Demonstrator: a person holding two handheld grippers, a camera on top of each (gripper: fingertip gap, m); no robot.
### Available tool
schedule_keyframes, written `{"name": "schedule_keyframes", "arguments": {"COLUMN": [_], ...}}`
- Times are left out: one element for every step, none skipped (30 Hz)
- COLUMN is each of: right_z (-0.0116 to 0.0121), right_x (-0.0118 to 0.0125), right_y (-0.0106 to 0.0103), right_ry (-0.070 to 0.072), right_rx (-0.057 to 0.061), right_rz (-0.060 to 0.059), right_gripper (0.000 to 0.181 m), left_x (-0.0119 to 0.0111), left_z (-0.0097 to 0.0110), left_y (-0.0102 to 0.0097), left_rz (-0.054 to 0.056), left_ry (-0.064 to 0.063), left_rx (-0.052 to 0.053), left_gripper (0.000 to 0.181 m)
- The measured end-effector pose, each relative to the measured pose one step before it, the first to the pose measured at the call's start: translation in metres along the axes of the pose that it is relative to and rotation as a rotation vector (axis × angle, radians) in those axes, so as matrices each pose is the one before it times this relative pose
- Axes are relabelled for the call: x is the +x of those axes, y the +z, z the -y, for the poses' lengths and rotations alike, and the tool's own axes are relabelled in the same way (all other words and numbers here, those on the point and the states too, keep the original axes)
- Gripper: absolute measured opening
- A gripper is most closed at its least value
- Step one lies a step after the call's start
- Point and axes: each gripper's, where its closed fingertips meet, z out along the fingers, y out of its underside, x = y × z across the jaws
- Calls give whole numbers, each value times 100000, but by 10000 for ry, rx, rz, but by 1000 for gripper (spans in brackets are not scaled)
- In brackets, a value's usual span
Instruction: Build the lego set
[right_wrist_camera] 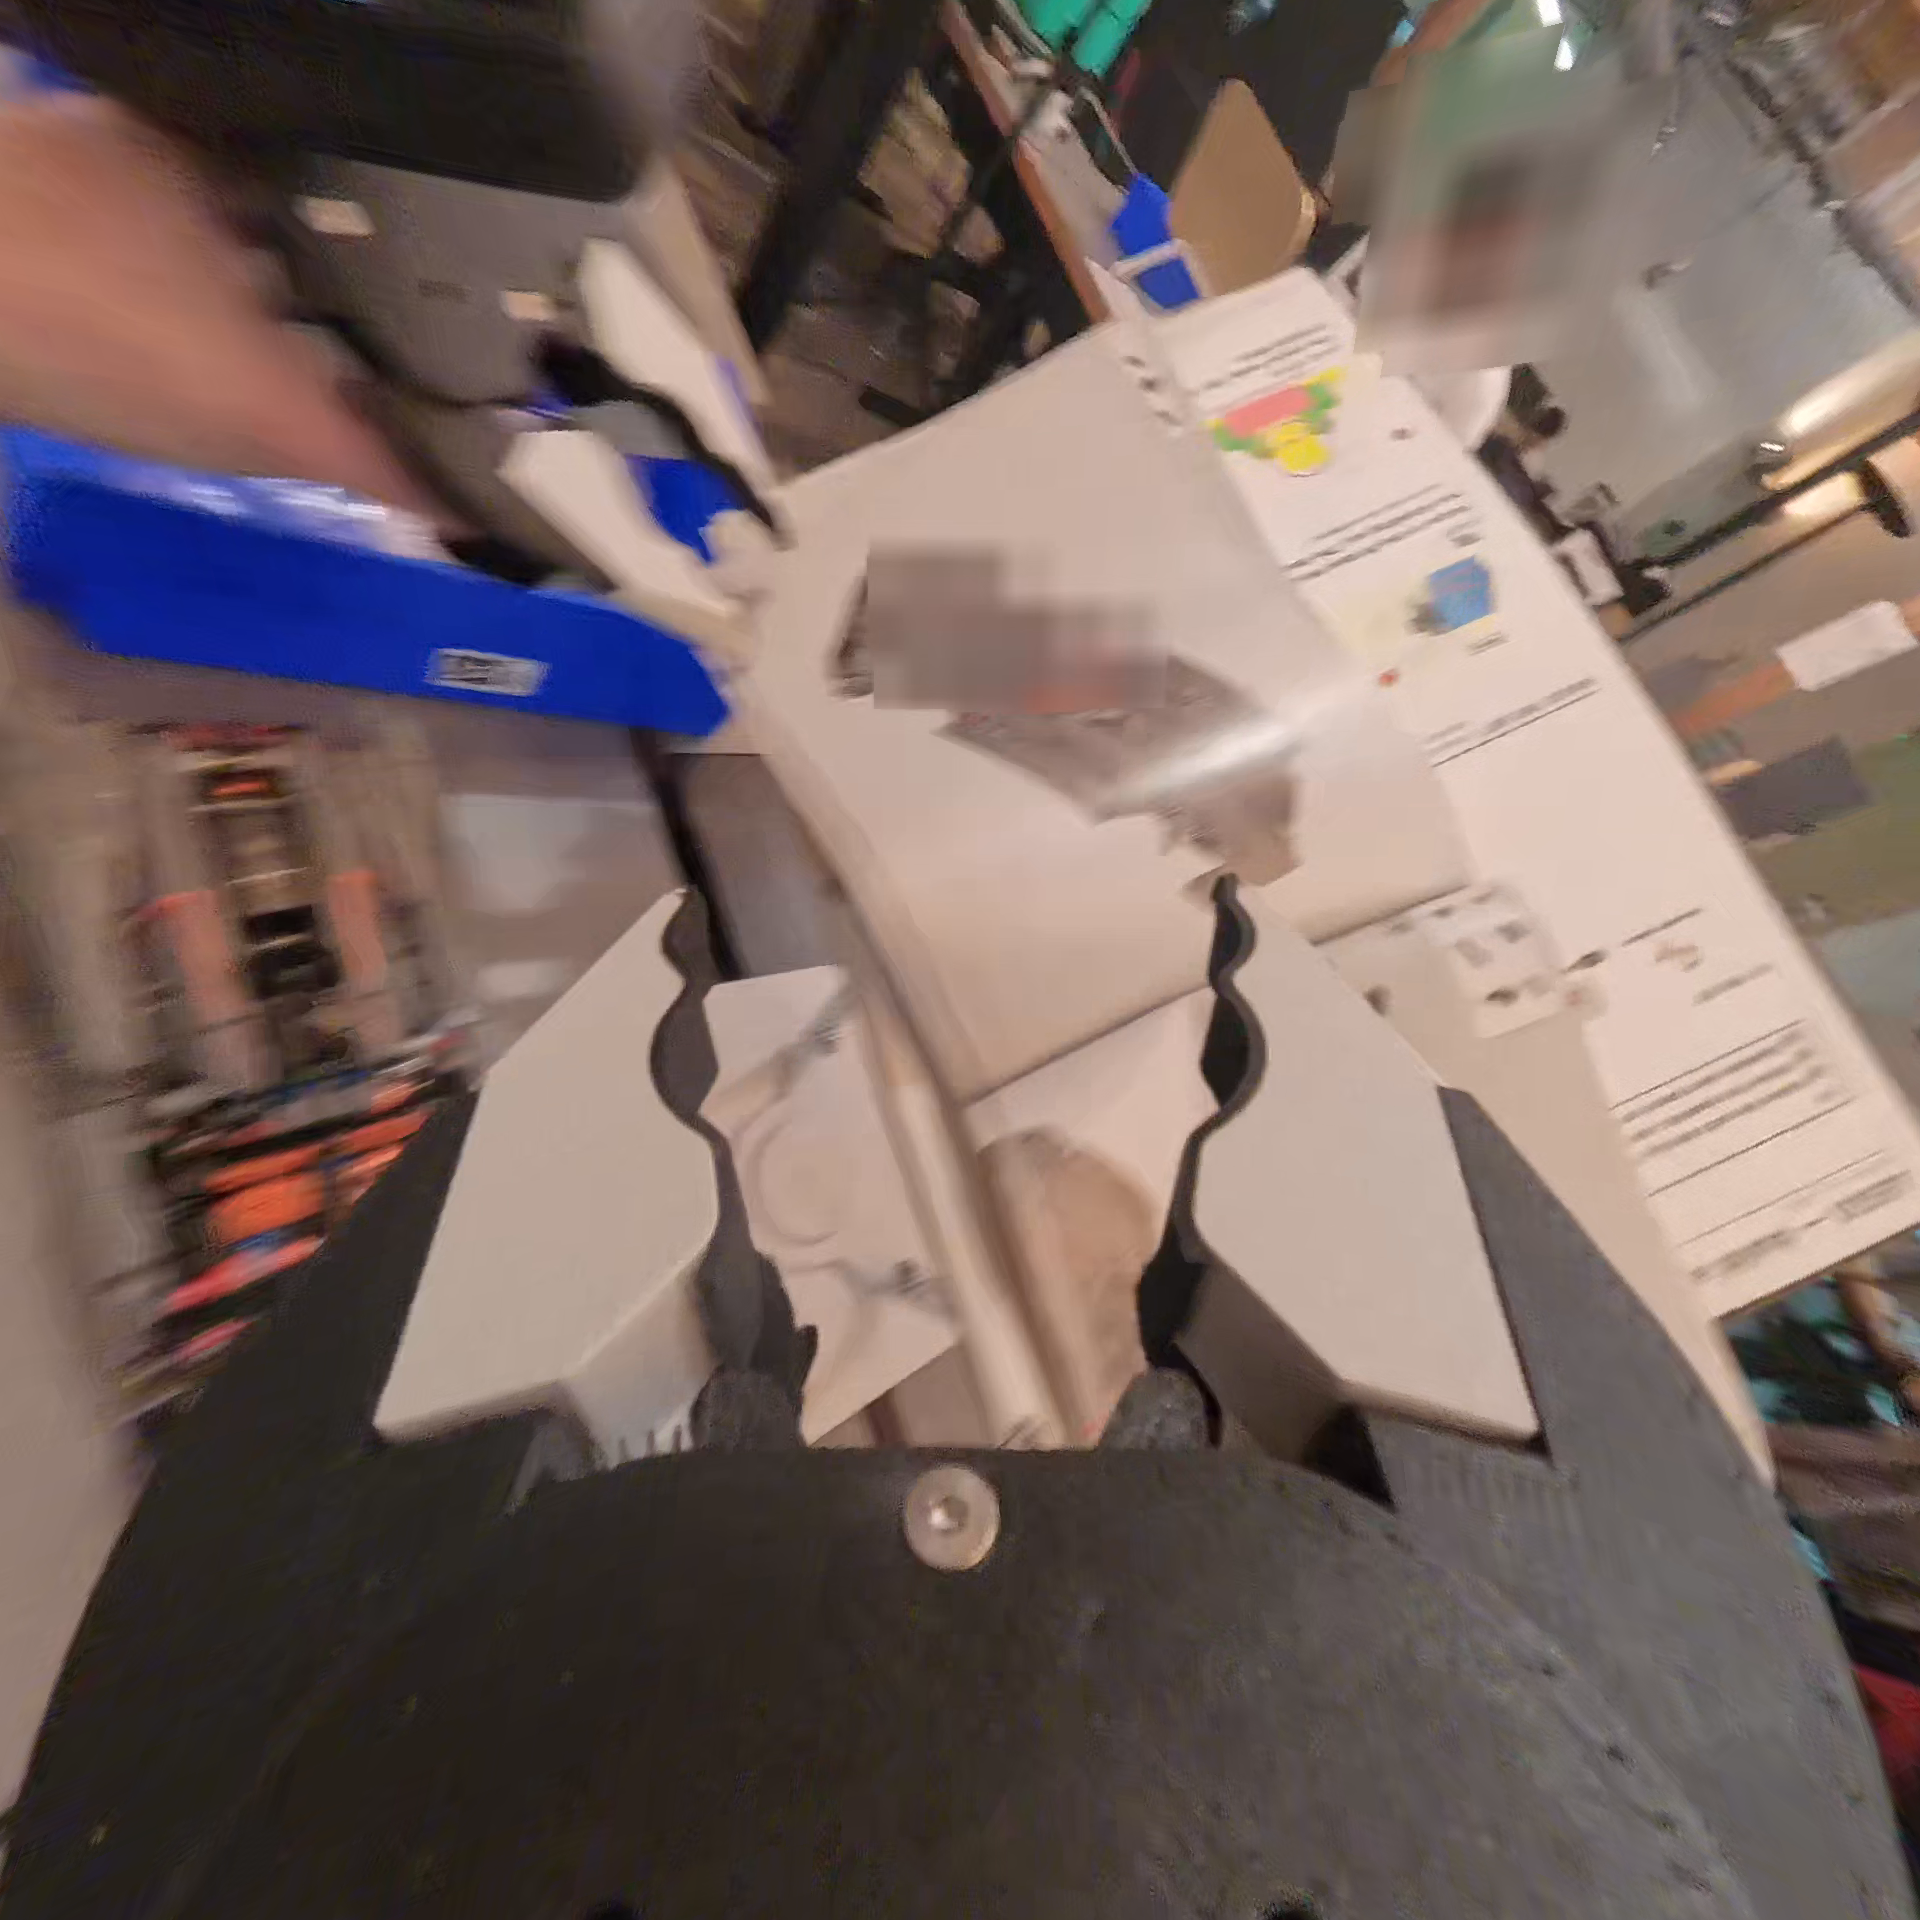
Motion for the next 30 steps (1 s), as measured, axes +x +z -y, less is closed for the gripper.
{"name": "schedule_keyframes", "arguments": {"right_z": [137,-106,-475,-703,-533,-134,-117,-477,-410,-131,-79,-73,-33,-24,-46,-36,-28,-3,22,25,20,35,48,24,17,-5,4,17,-14,-40], "right_x": [1839,1660,1531,1206,770,364,-16,-231,-206,-118,-196,-203,-60,-71,-140,-112,-125,-169,-199,-164,-158,-156,-206,-154,0,42,-8,-62,-120,-178], "right_y": [2198,2163,2106,1992,1680,1197,892,807,666,376,204,125,42,-3,15,68,67,33,24,34,54,45,44,45,37,0,-19,-59,-66,-24], "right_ry": [-148,-213,-121,154,308,244,144,106,-12,-194,-198,-53,-25,-63,-7,42,3,-58,-107,-109,-64,-64,-94,-34,53,54,32,-21,-65,-17], "right_rx": [-229,-244,-351,-423,-293,-25,14,-230,-213,-36,-37,-58,-55,-30,-10,4,-15,-37,-47,-55,-55,-35,4,25,32,34,38,40,28,10], "right_rz": [-319,-324,-328,-183,11,135,216,231,91,-86,-50,40,23,36,59,32,33,72,81,70,70,65,81,72,22,18,50,73,113,140], "right_gripper": [100,104,105,104,107,107,99,90,91,91,88,82,81,79,73,71,69,65,61,58,55,51,46,41,39,38,30,24,12,5], "left_x": [-82,-124,87,152,-9,-72,46,127,68,34,51,52,163,152,58,110,43,-59,-24,-35,-109,-21,-108,-148,-122,-112,-126,-138,-207,-101], "left_z": [-174,35,256,222,78,-65,-64,-75,-71,-81,-112,12,125,57,-6,-45,-95,-99,-72,-25,100,76,-44,3,54,15,-46,-71,-105,-61], "left_y": [249,123,3,-60,-56,6,78,109,104,93,56,16,12,16,34,37,44,12,15,-41,-53,-25,-52,-117,-127,-78,-41,-14,-5,4], "left_rz": [47,50,-103,-141,-23,32,-40,-81,-7,28,2,-17,-88,-81,-13,-35,2,59,12,-1,21,-55,4,32,19,5,4,12,53,-16], "left_ry": [-41,-91,-226,-250,-197,-186,-160,-68,29,37,-13,-90,-120,-98,-80,-42,-3,-12,-44,-52,-39,-20,-14,-45,-50,-74,-80,-58,-94,-95], "left_rx": [-68,78,223,212,132,59,47,25,47,35,8,88,149,131,85,57,36,40,75,101,144,42,-43,-10,44,30,9,14,-2,20], "left_gripper": [42,43,43,43,43,42,42,43,43,42,42,42,42,42,43,43,43,43,43,43,41,41,42,42,42,42,42,41,41,41]}}
